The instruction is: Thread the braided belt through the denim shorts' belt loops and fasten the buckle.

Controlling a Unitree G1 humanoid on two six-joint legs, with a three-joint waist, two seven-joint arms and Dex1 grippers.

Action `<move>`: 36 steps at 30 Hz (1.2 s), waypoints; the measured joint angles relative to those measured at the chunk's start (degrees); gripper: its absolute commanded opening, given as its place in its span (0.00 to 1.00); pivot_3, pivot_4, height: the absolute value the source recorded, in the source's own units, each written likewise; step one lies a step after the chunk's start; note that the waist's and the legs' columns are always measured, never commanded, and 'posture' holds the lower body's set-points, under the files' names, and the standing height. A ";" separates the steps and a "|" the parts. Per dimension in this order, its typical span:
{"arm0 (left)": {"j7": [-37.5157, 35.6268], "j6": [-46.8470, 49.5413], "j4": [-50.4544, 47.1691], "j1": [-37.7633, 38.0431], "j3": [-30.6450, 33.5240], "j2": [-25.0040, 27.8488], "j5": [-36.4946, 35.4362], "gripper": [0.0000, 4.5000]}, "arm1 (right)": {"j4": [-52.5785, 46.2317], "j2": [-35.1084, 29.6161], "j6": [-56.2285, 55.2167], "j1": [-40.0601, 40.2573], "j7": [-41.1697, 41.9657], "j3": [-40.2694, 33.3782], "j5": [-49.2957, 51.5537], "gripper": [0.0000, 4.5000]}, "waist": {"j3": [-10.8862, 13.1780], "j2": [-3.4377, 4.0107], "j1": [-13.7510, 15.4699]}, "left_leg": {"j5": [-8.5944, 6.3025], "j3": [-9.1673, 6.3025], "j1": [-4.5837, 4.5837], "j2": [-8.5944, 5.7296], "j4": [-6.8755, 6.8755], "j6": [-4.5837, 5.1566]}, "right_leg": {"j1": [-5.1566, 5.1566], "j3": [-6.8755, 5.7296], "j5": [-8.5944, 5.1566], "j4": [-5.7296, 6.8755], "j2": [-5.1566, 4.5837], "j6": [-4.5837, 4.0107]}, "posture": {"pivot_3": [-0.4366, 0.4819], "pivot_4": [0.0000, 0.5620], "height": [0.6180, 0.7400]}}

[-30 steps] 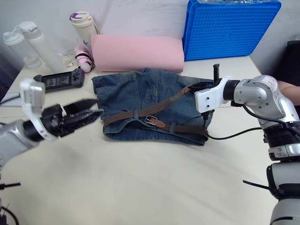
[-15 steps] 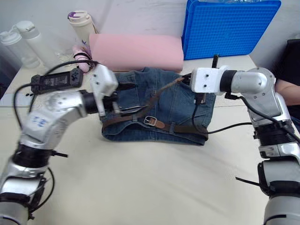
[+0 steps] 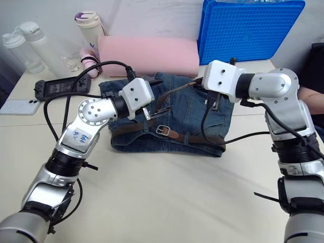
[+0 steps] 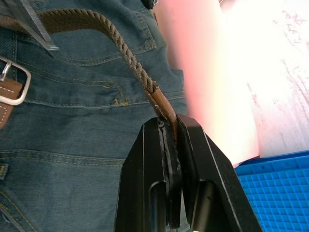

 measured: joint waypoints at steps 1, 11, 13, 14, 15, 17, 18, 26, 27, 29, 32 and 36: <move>0.25 -0.67 0.45 -0.01 0.11 -0.66 0.60 0.56 | -0.37 0.00 0.42 0.05 0.07 0.00 0.04 0.00 | 0.00 0.00 0.11 | 0.00 0.00 0.00 0.00 0.01 0.00 | 0.00 -0.01 0.00 0.00 0.00 0.00 | 0.48 0.27 1.00; 0.61 -4.57 2.00 -0.01 -0.14 -3.14 6.95 0.02 | -2.16 0.28 4.21 1.08 -0.21 -0.27 1.20 0.00 | 0.00 0.00 0.85 | 0.00 0.01 -0.02 -0.01 0.04 0.01 | -0.03 -0.02 0.01 0.02 0.01 0.01 | 0.48 0.27 1.00; 0.78 -4.92 2.24 -0.01 0.03 -3.17 7.51 0.00 | -2.24 1.16 5.34 1.28 -0.79 -0.97 1.93 0.18 | 0.00 0.00 0.88 | 0.00 0.01 -0.02 -0.01 0.04 0.01 | -0.03 -0.02 0.01 0.04 0.01 0.01 | 0.48 0.27 1.00; 0.79 -4.91 2.51 -0.01 0.31 -3.15 7.63 0.00 | -2.71 1.97 6.14 1.75 -1.10 -2.04 3.00 0.24 | 0.00 0.00 0.92 | 0.00 0.01 -0.02 -0.01 0.05 0.01 | -0.03 -0.02 0.01 0.05 0.00 0.01 | 0.48 0.27 1.00; 0.78 -4.59 3.18 -0.01 0.87 -3.05 7.61 0.00 | -3.60 2.17 6.67 2.17 -1.26 -2.46 4.02 0.34 | 0.00 0.00 0.96 | 0.00 0.01 -0.02 -0.01 0.05 0.01 | -0.04 -0.02 0.01 0.08 0.00 0.01 | 0.48 0.27 1.00; 0.70 -4.05 3.82 0.24 2.40 -2.15 7.56 0.00 | -5.43 2.16 7.64 3.03 -1.32 -2.78 4.77 0.55 | 0.00 0.00 0.93 | 0.00 0.01 -0.02 0.00 0.05 0.01 | -0.06 -0.07 0.01 0.09 0.00 0.01 | 0.48 0.27 1.00; 0.59 -4.49 3.83 0.49 2.76 -0.71 7.74 0.00 | -6.99 2.16 8.08 4.33 -1.39 -2.96 5.05 0.65 | -0.01 -0.01 0.90 | 0.00 0.00 -0.02 0.02 0.04 0.00 | -0.06 -0.10 0.01 0.10 0.01 0.01 | 0.48 0.27 1.00; -0.99 -10.20 5.57 6.50 5.04 3.96 9.56 0.00 | -16.35 6.53 12.48 14.49 -3.34 3.43 4.25 0.76 | -0.04 -0.04 1.09 | 0.01 -0.05 -0.01 -0.04 0.17 0.02 | -0.04 -0.20 0.01 0.22 -0.07 0.00 | 0.48 0.27 1.00; -1.18 -10.43 5.86 6.97 4.99 4.06 9.90 0.00 | -16.50 7.15 12.84 15.70 -4.00 4.86 3.49 0.76 | -0.05 -0.06 1.14 | 0.00 -0.08 -0.02 -0.05 0.17 0.02 | -0.03 -0.23 0.02 0.22 -0.07 0.00 | 0.48 0.27 1.00; -1.25 -10.61 5.98 7.33 5.10 4.19 10.26 0.00 | -15.83 8.91 13.90 18.47 -5.76 8.53 0.84 0.76 | -0.05 -0.06 1.10 | 0.01 -0.09 -0.17 -0.08 0.28 0.02 | -0.10 -0.23 0.02 0.23 -0.07 0.00 | 0.48 0.27 1.00; -1.53 -11.73 6.20 7.29 5.37 4.97 10.76 0.00 | -13.23 11.61 14.14 18.96 -7.94 10.00 -1.06 0.76 | -0.05 -0.06 0.87 | 0.00 -0.17 -0.37 -0.07 0.56 0.02 | -0.21 -0.28 0.03 0.30 -0.04 0.00 | 0.48 0.27 1.00; -1.85 -16.22 10.64 5.87 5.43 8.46 12.49 0.00 | -8.66 12.46 12.42 19.09 -9.02 10.76 -2.90 0.76 | -0.05 -0.05 0.49 | 0.00 -0.19 -0.36 -0.06 0.61 0.02 | -0.21 -0.30 0.03 0.33 -0.02 -0.01 | 0.48 0.27 1.00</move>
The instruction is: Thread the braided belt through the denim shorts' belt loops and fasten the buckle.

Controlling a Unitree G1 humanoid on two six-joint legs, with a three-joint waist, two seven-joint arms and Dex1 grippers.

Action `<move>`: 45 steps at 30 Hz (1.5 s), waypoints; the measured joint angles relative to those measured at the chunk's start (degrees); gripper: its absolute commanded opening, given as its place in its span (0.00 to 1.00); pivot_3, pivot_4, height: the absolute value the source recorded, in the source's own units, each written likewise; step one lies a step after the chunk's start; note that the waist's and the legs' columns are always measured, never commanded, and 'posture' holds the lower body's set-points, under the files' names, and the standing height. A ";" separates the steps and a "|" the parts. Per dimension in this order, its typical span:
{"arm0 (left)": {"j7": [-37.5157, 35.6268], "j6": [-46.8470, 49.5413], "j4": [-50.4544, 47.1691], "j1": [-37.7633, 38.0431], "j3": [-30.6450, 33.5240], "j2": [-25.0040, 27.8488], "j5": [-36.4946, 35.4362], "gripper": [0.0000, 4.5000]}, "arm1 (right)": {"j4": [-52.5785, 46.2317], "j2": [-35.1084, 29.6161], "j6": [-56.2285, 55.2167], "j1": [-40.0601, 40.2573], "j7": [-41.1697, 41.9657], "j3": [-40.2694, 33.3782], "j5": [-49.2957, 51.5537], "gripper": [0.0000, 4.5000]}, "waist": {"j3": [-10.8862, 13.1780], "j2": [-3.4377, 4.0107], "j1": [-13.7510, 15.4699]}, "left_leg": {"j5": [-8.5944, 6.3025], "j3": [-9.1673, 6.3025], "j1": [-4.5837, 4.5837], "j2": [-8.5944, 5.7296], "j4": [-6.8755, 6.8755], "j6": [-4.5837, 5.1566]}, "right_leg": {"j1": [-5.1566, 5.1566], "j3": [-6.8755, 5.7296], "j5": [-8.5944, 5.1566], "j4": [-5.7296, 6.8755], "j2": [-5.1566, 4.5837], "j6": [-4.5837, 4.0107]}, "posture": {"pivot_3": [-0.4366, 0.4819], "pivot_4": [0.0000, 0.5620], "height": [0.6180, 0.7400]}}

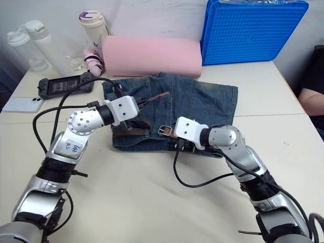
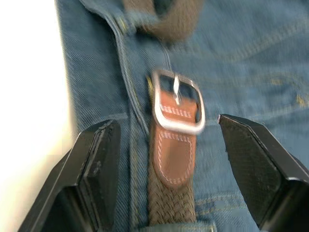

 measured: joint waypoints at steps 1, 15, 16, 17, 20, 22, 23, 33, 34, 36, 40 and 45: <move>0.00 -0.77 1.25 -0.48 0.14 0.60 0.27 0.00 | 0.68 0.11 -0.11 0.10 -0.10 0.25 -0.29 0.76 | 0.00 0.00 -0.05 | 0.00 0.00 0.00 0.00 0.01 0.00 | 0.00 0.00 0.00 0.00 0.00 0.00 | 0.48 0.27 1.00; -2.01 -6.14 6.21 -2.74 1.12 1.93 0.52 0.00 | 2.80 3.83 2.92 -0.09 -4.11 -2.29 -0.98 0.47 | -0.01 0.01 -0.85 | 0.00 -0.11 -0.06 -0.01 0.09 0.00 | 0.01 -0.06 0.01 0.08 -0.01 0.01 | 0.48 0.27 1.00; -2.28 -6.17 6.21 -2.32 1.13 1.87 0.42 0.00 | 2.71 3.83 3.41 -0.19 -4.30 -3.03 -0.76 0.36 | -0.01 0.01 -0.85 | 0.00 -0.11 -0.06 -0.01 0.10 0.00 | 0.01 -0.06 0.01 0.08 -0.01 0.01 | 0.48 0.27 1.00; -2.63 -6.11 6.17 -1.93 1.13 1.74 0.14 0.00 | 2.62 3.85 4.05 -0.20 -4.45 -3.83 -0.27 0.25 | -0.01 0.01 -0.84 | 0.00 -0.11 -0.06 -0.01 0.10 0.00 | 0.01 -0.06 0.01 0.08 -0.01 0.01 | 0.48 0.27 1.00; -3.15 -4.98 6.01 -0.74 1.43 1.17 -0.86 0.00 | 2.32 4.03 5.72 -0.23 -5.00 -5.25 0.74 0.01 | -0.01 0.01 -0.76 | 0.00 -0.20 -0.11 -0.03 0.14 0.00 | 0.02 -0.11 0.01 0.09 -0.03 0.01 | 0.48 0.27 1.00; -3.19 -3.96 5.54 0.24 1.90 1.10 -1.60 0.00 | 2.15 4.61 7.49 -0.25 -5.50 -6.20 1.61 0.01 | -0.01 0.01 -0.80 | 0.00 -0.22 -0.12 -0.04 0.14 0.01 | 0.02 -0.11 0.01 0.10 -0.03 0.01 | 0.48 0.27 1.00; -3.30 -3.74 5.21 0.71 2.12 1.11 -1.74 0.00 | 2.08 4.88 8.20 -0.29 -5.72 -6.40 2.04 0.01 | -0.01 0.01 -0.81 | 0.00 -0.22 -0.11 -0.04 0.14 0.01 | 0.02 -0.11 0.01 0.11 -0.03 0.01 | 0.48 0.27 1.00; -8.23 2.00 0.95 3.90 2.55 1.20 -5.33 0.00 | 1.42 7.73 16.34 -2.33 -7.88 -8.74 5.90 0.01 | -0.01 0.02 -0.96 | 0.00 -0.26 -0.10 -0.04 0.15 0.00 | 0.02 -0.12 0.02 0.17 -0.03 0.00 | 0.48 0.27 1.00; -8.77 2.63 0.44 4.45 2.55 1.20 -5.73 0.00 | 1.31 7.97 16.90 -2.52 -8.20 -9.06 6.22 0.01 | -0.02 0.03 -0.97 | 0.00 -0.25 -0.10 -0.04 0.15 0.00 | 0.02 -0.12 0.02 0.18 -0.03 0.00 | 0.48 0.27 1.00; -10.29 4.55 -0.97 5.89 2.52 1.20 -6.53 0.00 | 0.62 8.58 18.55 -2.72 -9.09 -9.99 7.12 0.01 | -0.02 0.03 -0.93 | 0.00 -0.26 -0.11 -0.04 0.15 0.00 | 0.01 -0.12 0.02 0.19 -0.04 0.00 | 0.48 0.27 1.00; -11.11 7.02 -2.68 7.10 2.44 0.60 -6.82 0.00 | -0.51 8.83 19.05 -2.81 -9.87 -10.35 7.38 0.01 | -0.02 0.03 -0.86 | 0.00 -0.29 -0.11 -0.06 0.15 0.01 | 0.02 -0.12 0.02 0.20 -0.04 0.00 | 0.48 0.27 1.00; -10.36 8.40 -2.80 6.91 2.41 -1.60 -6.85 0.00 | -2.54 8.97 19.26 -2.73 -10.24 -10.34 7.56 0.01 | -0.02 0.03 -0.92 | 0.00 -0.30 -0.10 -0.07 0.15 0.01 | 0.01 -0.13 0.02 0.22 -0.03 0.00 | 0.48 0.27 1.00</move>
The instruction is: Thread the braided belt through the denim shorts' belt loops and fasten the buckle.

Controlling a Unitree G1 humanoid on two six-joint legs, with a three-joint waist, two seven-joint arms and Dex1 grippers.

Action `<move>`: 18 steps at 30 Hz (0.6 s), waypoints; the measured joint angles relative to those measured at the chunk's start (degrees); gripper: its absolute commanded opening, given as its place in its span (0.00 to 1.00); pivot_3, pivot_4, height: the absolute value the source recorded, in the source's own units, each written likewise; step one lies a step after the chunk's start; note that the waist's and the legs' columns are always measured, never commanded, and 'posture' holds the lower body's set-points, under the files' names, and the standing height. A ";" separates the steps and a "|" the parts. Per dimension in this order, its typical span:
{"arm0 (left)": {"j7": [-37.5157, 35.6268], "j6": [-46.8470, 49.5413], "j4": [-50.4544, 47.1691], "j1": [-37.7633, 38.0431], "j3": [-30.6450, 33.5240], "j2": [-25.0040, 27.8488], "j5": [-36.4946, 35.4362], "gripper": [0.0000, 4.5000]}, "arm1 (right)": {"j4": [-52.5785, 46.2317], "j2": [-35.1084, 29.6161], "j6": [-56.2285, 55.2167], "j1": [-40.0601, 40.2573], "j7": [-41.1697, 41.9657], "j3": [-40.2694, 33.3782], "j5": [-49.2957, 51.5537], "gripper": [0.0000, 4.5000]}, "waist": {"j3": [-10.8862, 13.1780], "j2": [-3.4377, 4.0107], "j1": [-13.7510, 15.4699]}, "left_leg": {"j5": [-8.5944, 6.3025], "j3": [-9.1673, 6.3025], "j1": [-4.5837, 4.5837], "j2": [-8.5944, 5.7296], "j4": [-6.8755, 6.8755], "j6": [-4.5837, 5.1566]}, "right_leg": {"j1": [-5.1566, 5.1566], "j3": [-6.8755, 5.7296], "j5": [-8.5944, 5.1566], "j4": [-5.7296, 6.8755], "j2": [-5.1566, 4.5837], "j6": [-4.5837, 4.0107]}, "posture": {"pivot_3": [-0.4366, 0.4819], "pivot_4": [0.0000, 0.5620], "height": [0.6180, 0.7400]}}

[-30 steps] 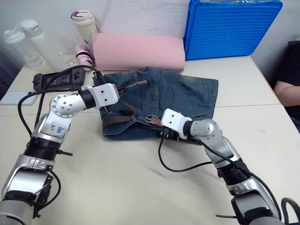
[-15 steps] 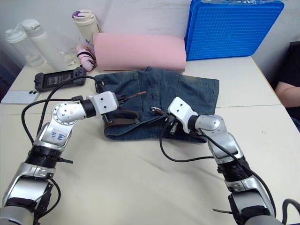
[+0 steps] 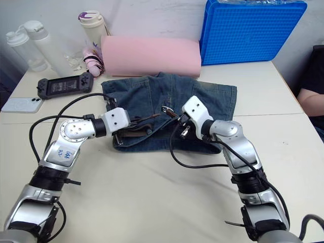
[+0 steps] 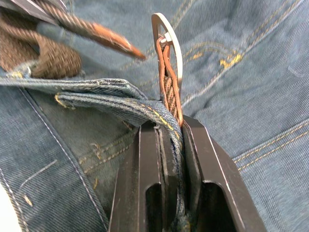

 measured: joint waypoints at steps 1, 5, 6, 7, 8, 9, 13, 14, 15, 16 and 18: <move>0.44 0.15 0.04 -0.25 0.01 -0.66 0.00 0.00 | -0.46 0.01 0.04 0.37 -0.10 0.04 0.00 0.01 | 0.00 0.00 -0.01 | 0.00 0.00 0.00 0.00 0.00 0.00 | 0.00 0.00 0.00 0.00 0.00 0.00 | 0.48 0.27 1.00; 1.45 0.97 0.12 -0.79 0.22 -1.81 0.00 0.00 | -1.59 0.05 0.08 1.18 -0.25 0.31 -0.01 0.01 | 0.00 0.00 0.00 | 0.00 0.00 0.00 0.00 0.01 0.00 | 0.00 0.00 0.00 0.01 0.00 0.00 | 0.48 0.27 1.00; 1.82 1.40 0.12 -0.89 0.54 -2.26 -0.01 0.00 | -1.73 0.05 0.08 1.28 -0.34 0.31 -0.01 0.01 | 0.00 0.00 0.00 | 0.00 0.00 0.00 0.00 0.01 0.00 | 0.00 0.00 0.00 0.01 0.00 0.00 | 0.48 0.27 1.00; 1.97 1.61 0.12 -0.94 0.73 -2.47 -0.01 0.00 | -1.79 0.05 0.08 1.32 -0.39 0.31 -0.01 0.01 | 0.00 0.00 0.00 | 0.00 0.00 0.00 -0.01 0.01 0.00 | 0.00 0.00 0.00 0.01 0.00 0.00 | 0.48 0.27 1.00; 2.54 2.79 0.11 -1.12 1.33 -3.36 -0.33 0.00 | -1.95 0.04 0.08 1.54 -0.58 0.30 -0.01 0.01 | 0.00 0.00 0.01 | 0.00 0.00 0.00 -0.01 0.02 0.00 | 0.00 0.00 0.00 0.02 0.00 0.00 | 0.48 0.27 1.00; 2.88 4.05 0.08 -1.12 1.75 -4.01 -0.95 0.00 | -1.96 0.03 0.08 1.73 -0.61 0.31 -0.01 0.01 | 0.00 0.00 0.01 | 0.00 0.00 0.00 -0.01 0.02 0.00 | 0.00 0.00 0.00 0.04 0.00 0.00 | 0.48 0.27 1.00; 3.05 7.86 -0.50 -1.05 3.32 -5.96 -3.14 0.00 | -1.96 0.03 0.03 1.87 -0.68 0.31 -0.03 0.01 | 0.00 0.00 0.02 | 0.00 -0.01 0.00 -0.02 0.07 0.00 | -0.02 0.00 0.00 0.15 -0.01 0.00 | 0.48 0.27 1.00; 3.06 9.77 -1.31 -0.75 3.61 -6.38 -4.18 0.00 | -1.97 0.03 -0.01 1.88 -0.70 0.31 -0.05 0.01 | 0.00 0.00 -0.01 | 0.00 -0.03 0.01 -0.02 0.08 0.00 | -0.02 0.00 0.00 0.19 -0.02 0.00 | 0.48 0.27 1.00; 3.07 10.65 -2.02 -0.48 3.86 -6.73 -4.61 0.00 | -1.97 0.03 -0.03 1.92 -0.71 0.31 -0.05 0.01 | 0.00 0.00 0.00 | 0.00 -0.03 0.01 -0.02 0.07 0.00 | -0.02 0.00 0.00 0.20 -0.02 0.00 | 0.48 0.27 1.00; 3.08 12.06 -2.82 -0.06 4.16 -7.20 -5.18 0.00 | -1.97 0.03 -0.06 1.94 -0.74 0.31 -0.05 0.01 | 0.00 0.00 0.00 | 0.00 -0.03 0.01 -0.02 0.08 0.00 | -0.02 0.00 0.00 0.21 -0.02 0.00 | 0.48 0.27 1.00; 3.09 14.60 -3.83 0.63 4.61 -7.84 -6.48 0.00 | -1.96 0.00 -0.21 2.06 -0.77 0.30 -0.10 0.01 | 0.00 0.00 0.01 | 0.00 -0.04 0.01 -0.02 0.08 0.00 | -0.02 0.01 0.00 0.20 -0.02 0.00 | 0.48 0.27 1.00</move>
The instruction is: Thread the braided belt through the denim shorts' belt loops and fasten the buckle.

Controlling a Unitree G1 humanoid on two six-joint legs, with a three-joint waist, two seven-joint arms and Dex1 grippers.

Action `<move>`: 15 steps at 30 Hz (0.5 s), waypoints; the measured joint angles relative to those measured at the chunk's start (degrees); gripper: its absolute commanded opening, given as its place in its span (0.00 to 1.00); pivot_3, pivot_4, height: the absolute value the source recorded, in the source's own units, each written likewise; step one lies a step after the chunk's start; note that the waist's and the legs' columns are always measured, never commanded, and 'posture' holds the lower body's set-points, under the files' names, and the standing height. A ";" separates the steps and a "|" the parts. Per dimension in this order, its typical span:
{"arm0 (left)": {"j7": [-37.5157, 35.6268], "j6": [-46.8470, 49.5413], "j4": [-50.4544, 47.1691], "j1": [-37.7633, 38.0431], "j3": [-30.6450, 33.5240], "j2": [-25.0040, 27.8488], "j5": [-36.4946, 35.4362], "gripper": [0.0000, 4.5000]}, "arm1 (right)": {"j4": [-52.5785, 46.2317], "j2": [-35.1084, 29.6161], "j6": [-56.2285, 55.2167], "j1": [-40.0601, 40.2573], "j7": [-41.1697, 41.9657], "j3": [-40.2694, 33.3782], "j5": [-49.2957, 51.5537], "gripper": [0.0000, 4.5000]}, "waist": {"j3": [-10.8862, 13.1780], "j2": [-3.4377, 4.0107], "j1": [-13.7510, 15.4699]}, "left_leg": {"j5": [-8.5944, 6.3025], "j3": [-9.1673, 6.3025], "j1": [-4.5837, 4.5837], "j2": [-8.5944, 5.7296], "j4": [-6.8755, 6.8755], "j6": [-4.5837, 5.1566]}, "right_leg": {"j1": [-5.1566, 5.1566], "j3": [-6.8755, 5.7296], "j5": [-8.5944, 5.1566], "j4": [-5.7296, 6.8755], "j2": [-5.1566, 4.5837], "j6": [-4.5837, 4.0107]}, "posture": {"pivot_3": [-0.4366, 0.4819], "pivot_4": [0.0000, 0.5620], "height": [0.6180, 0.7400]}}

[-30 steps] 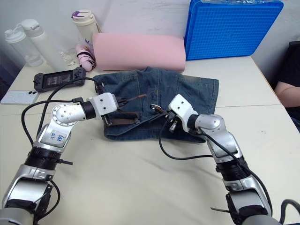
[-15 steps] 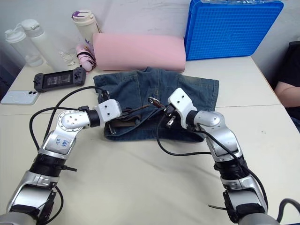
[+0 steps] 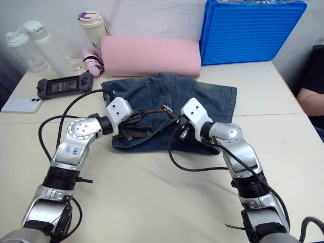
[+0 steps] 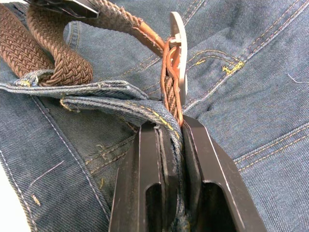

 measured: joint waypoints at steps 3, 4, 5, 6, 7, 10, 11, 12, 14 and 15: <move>-0.24 4.61 -2.17 1.32 0.92 -0.61 -2.61 0.00 | 0.01 -0.21 -0.43 0.23 0.10 0.03 -0.11 0.01 | 0.00 0.00 0.00 | 0.00 -0.01 0.00 0.00 0.00 0.00 | 0.00 0.01 0.00 0.02 0.00 0.00 | 0.48 0.27 1.00; -0.37 6.44 -3.24 1.77 1.16 -0.72 -3.71 0.00 | 0.03 -0.28 -0.64 0.28 0.16 0.06 -0.18 0.01 | 0.00 0.00 0.01 | 0.00 -0.01 0.00 0.00 0.00 0.00 | 0.00 0.01 0.00 0.01 0.00 0.00 | 0.48 0.27 1.00; -0.51 7.73 -3.70 1.92 1.35 -0.87 -4.58 0.00 | 0.04 -0.35 -0.86 0.31 0.19 0.06 -0.21 0.01 | 0.00 0.00 0.04 | 0.00 -0.03 0.00 -0.01 0.01 0.00 | 0.00 0.01 0.00 0.03 -0.01 0.00 | 0.48 0.27 1.00; -0.55 9.21 -4.44 2.11 1.59 -1.03 -5.39 0.00 | 0.04 -0.53 -1.21 0.36 0.27 0.11 -0.23 0.01 | 0.00 0.00 0.04 | 0.00 -0.04 0.00 -0.01 0.01 0.00 | 0.00 0.01 0.00 0.02 -0.01 0.00 | 0.48 0.27 1.00; -0.55 10.32 -5.16 2.31 1.83 -1.22 -6.09 0.00 | 0.04 -0.77 -1.48 0.42 0.36 0.20 -0.24 0.01 | 0.00 0.00 0.05 | 0.00 -0.04 0.00 -0.02 0.02 0.00 | 0.01 0.02 0.00 0.02 -0.01 0.00 | 0.48 0.27 1.00; -0.31 13.48 -6.98 3.11 2.59 -1.96 -8.00 0.00 | 0.04 -1.23 -2.07 0.65 0.73 0.51 -0.26 0.01 | 0.00 0.00 0.00 | 0.00 -0.04 0.01 -0.02 0.01 0.00 | 0.01 0.01 0.00 0.03 -0.01 0.00 | 0.48 0.27 1.00; -0.23 14.24 -7.48 3.39 2.69 -2.04 -8.61 0.00 | 0.05 -1.37 -2.37 0.80 0.80 0.61 -0.27 0.01 | 0.00 0.00 0.00 | 0.00 -0.05 0.00 -0.02 0.01 0.00 | 0.01 0.01 0.00 0.02 0.00 0.00 | 0.48 0.27 1.00; -0.13 15.09 -7.82 3.61 2.95 -2.12 -9.19 0.00 | 0.09 -1.47 -2.71 0.91 0.89 0.68 -0.28 0.01 | 0.00 0.00 0.01 | 0.00 -0.04 0.01 -0.01 0.01 0.00 | 0.01 0.01 0.00 0.03 0.00 0.00 | 0.48 0.27 1.00; -0.07 16.26 -8.67 3.87 3.24 -1.90 -9.70 0.00 | 0.26 -1.62 -3.11 1.00 1.13 0.87 -0.36 0.01 | 0.00 0.00 0.01 | 0.00 -0.04 0.01 -0.02 0.01 0.00 | 0.01 0.01 0.00 0.02 0.00 0.00 | 0.48 0.27 1.00; -0.07 16.49 -9.07 3.97 3.25 -1.77 -9.78 0.00 | 0.33 -1.68 -3.25 1.02 1.20 0.95 -0.38 0.01 | 0.00 0.00 0.01 | 0.00 -0.04 0.01 -0.02 0.01 0.00 | 0.01 0.01 0.00 0.02 -0.01 0.00 | 0.48 0.27 1.00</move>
